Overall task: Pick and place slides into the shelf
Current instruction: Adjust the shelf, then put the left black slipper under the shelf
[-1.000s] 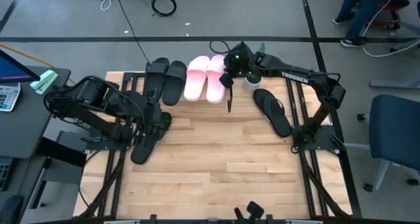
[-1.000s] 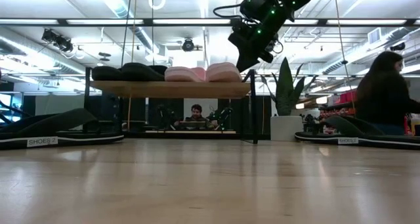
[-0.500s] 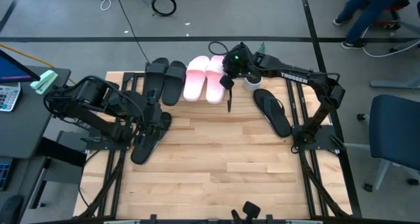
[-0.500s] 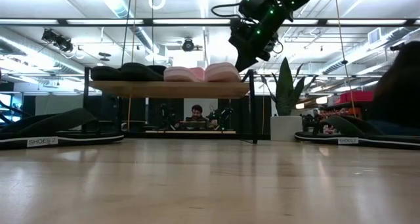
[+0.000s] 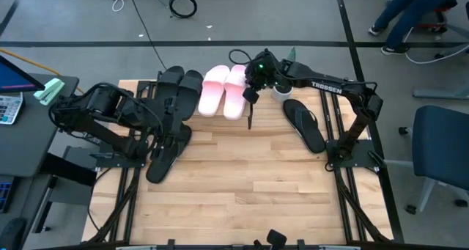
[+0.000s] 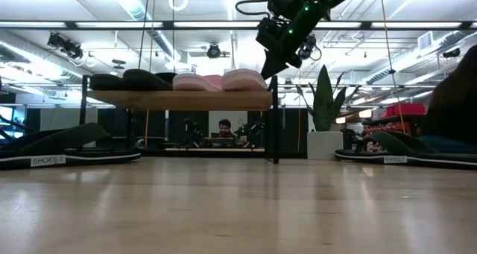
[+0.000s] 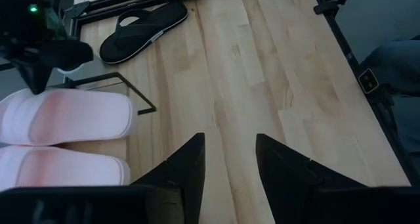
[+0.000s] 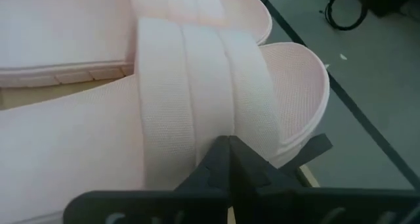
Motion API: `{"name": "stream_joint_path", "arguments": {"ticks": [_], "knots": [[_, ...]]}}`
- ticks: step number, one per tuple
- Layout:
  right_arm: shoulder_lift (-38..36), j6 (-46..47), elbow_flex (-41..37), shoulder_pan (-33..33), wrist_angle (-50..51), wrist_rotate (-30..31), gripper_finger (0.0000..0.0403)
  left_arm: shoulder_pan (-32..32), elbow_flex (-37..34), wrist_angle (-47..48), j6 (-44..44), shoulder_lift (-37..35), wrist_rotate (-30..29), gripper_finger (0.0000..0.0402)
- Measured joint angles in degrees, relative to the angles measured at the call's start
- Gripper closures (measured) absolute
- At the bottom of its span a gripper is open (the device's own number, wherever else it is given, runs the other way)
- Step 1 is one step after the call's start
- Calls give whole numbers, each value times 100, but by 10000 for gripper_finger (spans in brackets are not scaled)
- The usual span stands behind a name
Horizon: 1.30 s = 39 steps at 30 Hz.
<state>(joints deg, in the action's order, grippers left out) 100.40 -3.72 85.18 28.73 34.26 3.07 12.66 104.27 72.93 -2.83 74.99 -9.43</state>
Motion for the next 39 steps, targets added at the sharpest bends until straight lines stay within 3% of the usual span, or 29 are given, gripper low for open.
{"name": "stream_joint_path", "arguments": {"ticks": [8, 12, 19, 26, 29, 32, 36, 39], "knots": [[-6, 52, -89, -6, -153, 121, 403, -227, 0, 0, 5, 1, 0, 249], [-163, 59, 76, -109, -36, 634, 403, -330, 0, 2, 29, 2, 0, 249], [-1093, 492, 182, -610, 534, 1032, 402, -426, -60, -5, 258, -4, 0, 259], [-1910, 2045, 128, -1927, 2606, 1028, 401, -286, -924, 74, 902, -6, 2, 258], [-2156, 2777, -226, -2808, 2917, 1150, 401, -122, -1653, 66, 1313, -3, 4, 253], [-2245, 3340, -703, -3713, 2848, 1656, 399, 26, -2446, -160, 1490, 2, 5, 249], [-2288, 4273, -1370, -4598, 2844, 2600, 398, 196, -3341, -1392, 2246, -133, 44, 250], [-2225, 5148, -1874, -4863, 2790, 2572, 391, 422, -3778, -2195, 2240, -345, 177, 255]]}}
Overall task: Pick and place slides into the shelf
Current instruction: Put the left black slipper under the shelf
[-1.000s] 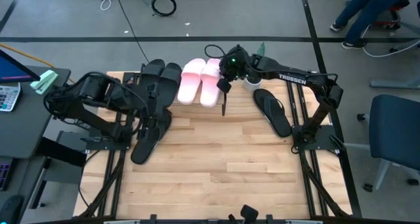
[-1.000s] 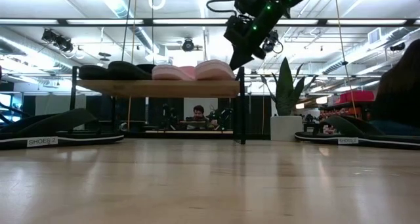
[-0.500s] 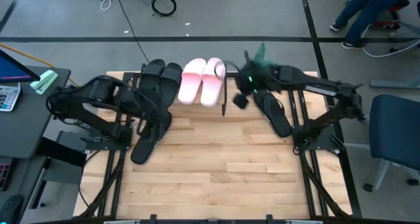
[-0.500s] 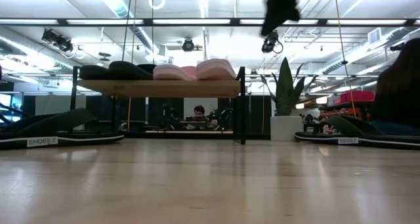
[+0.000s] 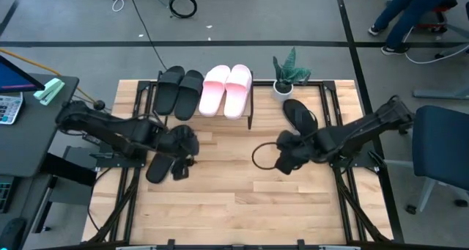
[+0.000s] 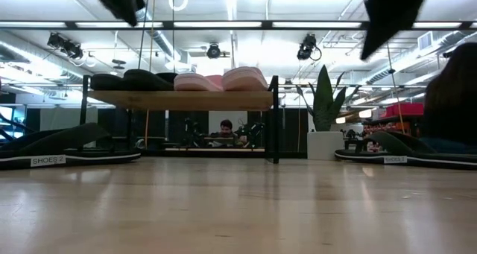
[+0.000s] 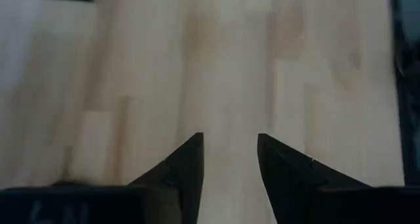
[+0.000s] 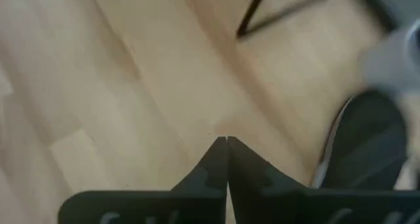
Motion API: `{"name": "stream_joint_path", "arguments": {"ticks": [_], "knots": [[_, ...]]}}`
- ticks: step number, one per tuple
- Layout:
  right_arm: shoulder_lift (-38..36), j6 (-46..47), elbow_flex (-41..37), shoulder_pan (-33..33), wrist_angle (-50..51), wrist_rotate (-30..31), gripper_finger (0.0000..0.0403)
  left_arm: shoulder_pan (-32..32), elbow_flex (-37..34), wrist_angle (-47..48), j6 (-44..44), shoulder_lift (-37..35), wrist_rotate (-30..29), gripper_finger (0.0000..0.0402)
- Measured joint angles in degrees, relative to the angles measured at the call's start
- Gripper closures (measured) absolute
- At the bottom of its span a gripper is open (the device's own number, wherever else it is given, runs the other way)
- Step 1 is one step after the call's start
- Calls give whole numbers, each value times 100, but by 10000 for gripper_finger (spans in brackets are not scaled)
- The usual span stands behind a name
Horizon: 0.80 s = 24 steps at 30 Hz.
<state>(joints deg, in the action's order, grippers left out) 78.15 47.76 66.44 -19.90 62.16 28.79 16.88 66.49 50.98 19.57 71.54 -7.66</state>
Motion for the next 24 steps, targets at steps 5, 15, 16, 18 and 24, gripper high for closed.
{"name": "stream_joint_path", "arguments": {"ticks": [5, 15, 16, 18, 24], "knots": [[116, 249, -829, -115, -429, -135, 363, 240, -678, -548, 75, -372, -12, 263], [111, 46, -2060, -2, -2746, -106, 309, 238, -2662, -2083, 1542, -1005, -794, 253], [111, 114, -2074, -9, -2836, -83, 308, 237, -2842, -2409, 1583, -1025, -799, 252], [111, 159, -2077, -17, -3007, 45, 308, 219, -3158, -3074, 1589, -1004, -797, 250], [83, -257, -1904, 40, -3105, 147, 311, 211, -3698, -4396, 1550, -1003, -807, 251]]}}
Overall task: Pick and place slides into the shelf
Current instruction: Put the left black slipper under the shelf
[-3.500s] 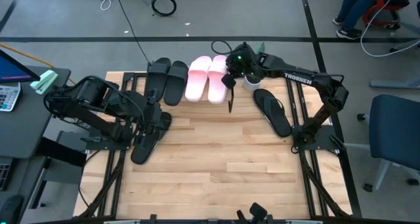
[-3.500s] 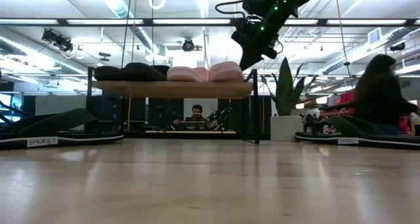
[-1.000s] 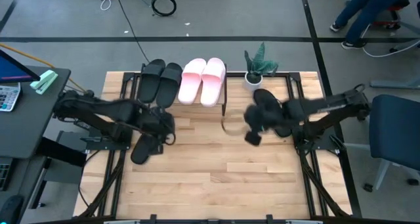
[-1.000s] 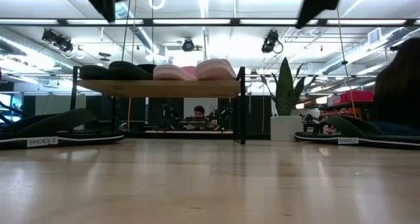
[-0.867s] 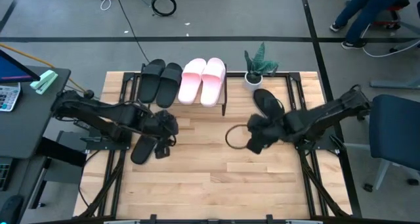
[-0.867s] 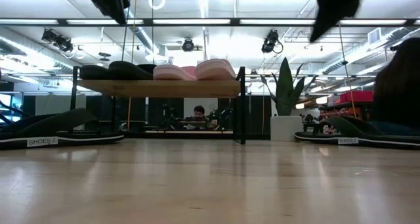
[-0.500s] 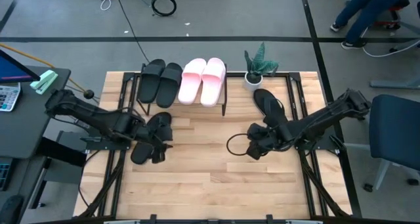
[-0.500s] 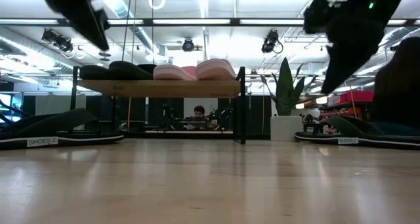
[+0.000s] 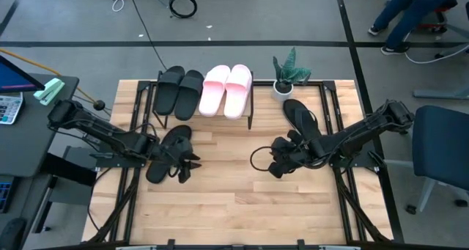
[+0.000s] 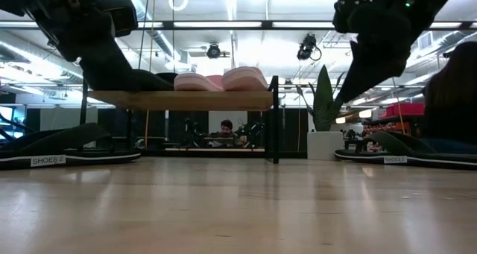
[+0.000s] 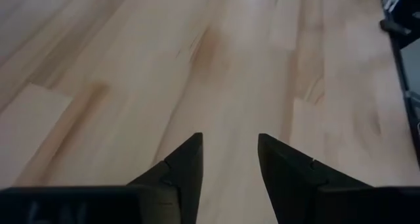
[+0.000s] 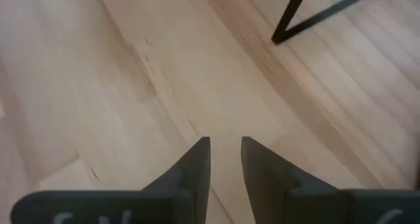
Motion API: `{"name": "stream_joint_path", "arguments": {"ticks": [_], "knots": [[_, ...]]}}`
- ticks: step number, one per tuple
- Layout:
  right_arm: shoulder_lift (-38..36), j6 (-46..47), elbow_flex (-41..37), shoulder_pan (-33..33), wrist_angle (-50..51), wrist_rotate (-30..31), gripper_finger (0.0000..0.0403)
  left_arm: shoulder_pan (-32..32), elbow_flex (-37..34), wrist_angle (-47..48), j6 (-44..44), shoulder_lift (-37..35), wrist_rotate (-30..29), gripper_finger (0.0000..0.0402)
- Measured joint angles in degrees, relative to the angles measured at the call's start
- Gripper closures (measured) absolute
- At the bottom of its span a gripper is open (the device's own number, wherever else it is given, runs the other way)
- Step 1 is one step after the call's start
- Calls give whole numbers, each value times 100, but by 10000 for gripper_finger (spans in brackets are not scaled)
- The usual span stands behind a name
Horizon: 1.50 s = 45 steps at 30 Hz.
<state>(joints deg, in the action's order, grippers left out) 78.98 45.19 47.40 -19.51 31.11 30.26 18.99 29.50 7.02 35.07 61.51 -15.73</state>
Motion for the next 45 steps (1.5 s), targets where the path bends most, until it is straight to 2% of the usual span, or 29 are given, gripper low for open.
{"name": "stream_joint_path", "arguments": {"ticks": [5, 18, 22, 26, 31, 38, 42, 45], "knots": [[0, -160, 68, -2, -9, -7, 311, -5, -5, -35, 146, 1, -15, 258], [0, -333, 68, -2, 9, -7, 311, -28, -5, 117, 730, 169, -498, 272], [0, -371, 68, -2, 11, -7, 312, 151, -3, 736, 850, 189, -480, 277], [0, -704, 68, -1, 10, -7, 312, 314, -5, 1601, 1555, 189, -498, 277], [0, -1198, 68, -2, 9, -6, 312, 625, -3, 1941, 2024, 189, -461, 278], [0, -1576, 68, -2, 9, -4, 312, 1003, 361, 3724, 3220, 187, 228, 281], [0, -1585, 68, 0, 9, -4, 312, 1199, 456, 4580, 3685, 187, 218, 281], [0, -1587, 68, 0, 9, 19, 312, 1303, 456, 4742, 3727, 187, -83, 281]]}}
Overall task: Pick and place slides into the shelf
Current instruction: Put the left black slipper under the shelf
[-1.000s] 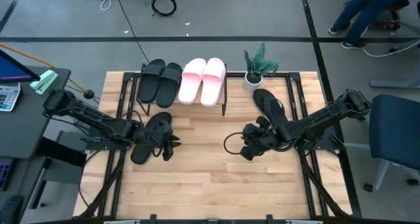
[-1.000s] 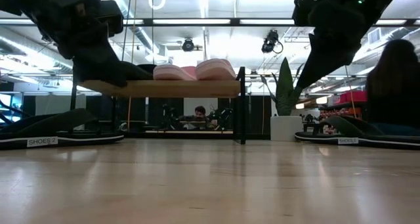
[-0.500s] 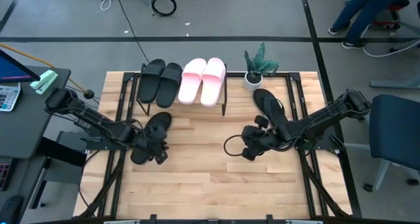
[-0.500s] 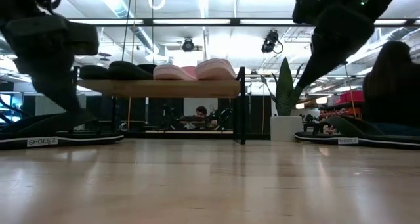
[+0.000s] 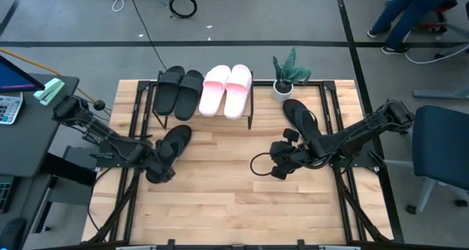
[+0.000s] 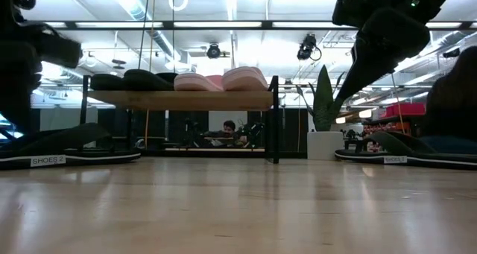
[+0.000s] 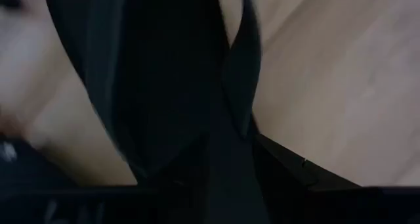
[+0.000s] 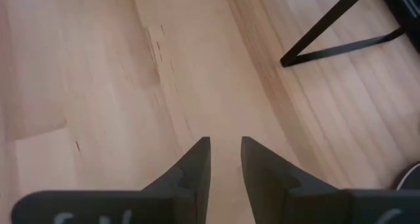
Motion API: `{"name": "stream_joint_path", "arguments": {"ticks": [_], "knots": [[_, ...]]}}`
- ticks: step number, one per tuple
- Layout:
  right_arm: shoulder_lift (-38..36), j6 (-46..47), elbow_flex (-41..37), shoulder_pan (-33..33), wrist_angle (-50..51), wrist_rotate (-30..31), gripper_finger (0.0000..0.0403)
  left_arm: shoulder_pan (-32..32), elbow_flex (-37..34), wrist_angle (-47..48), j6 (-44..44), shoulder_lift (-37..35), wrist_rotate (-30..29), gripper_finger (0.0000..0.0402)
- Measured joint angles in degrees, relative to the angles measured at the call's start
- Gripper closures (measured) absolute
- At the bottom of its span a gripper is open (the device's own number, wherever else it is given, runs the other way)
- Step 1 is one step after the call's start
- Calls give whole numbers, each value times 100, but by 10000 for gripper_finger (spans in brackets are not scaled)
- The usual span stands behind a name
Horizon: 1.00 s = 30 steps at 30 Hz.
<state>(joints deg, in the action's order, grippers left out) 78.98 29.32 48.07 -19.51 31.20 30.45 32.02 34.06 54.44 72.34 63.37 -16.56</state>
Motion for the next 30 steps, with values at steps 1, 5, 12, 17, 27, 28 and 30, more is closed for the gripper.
{"name": "stream_joint_path", "arguments": {"ticks": [1, 5, 12, 17, 27, 28, 30], "knots": [[0, -1, 0, 0, 0, 49, 312, 32, 0, -21, -97, 0, -232, 281], [0, 0, 0, 0, 2, 298, 312, 71, 0, -75, -460, 0, -733, 284], [0, -11, 0, 0, 0, 353, 312, 69, 0, -466, -599, 0, -999, 292], [1, 16, 0, 0, 2, 350, 312, 69, 0, -934, -1082, 0, -1370, 292], [0, 46, 0, 0, 0, 346, 312, -70, -2, -872, -1150, 0, -1687, 292], [0, 46, 0, 0, 2, 344, 312, -92, -2, -875, -1148, 0, -1687, 292], [2, 46, 0, 0, 0, 344, 312, -134, -2, -875, -1150, 0, -1689, 292]]}}
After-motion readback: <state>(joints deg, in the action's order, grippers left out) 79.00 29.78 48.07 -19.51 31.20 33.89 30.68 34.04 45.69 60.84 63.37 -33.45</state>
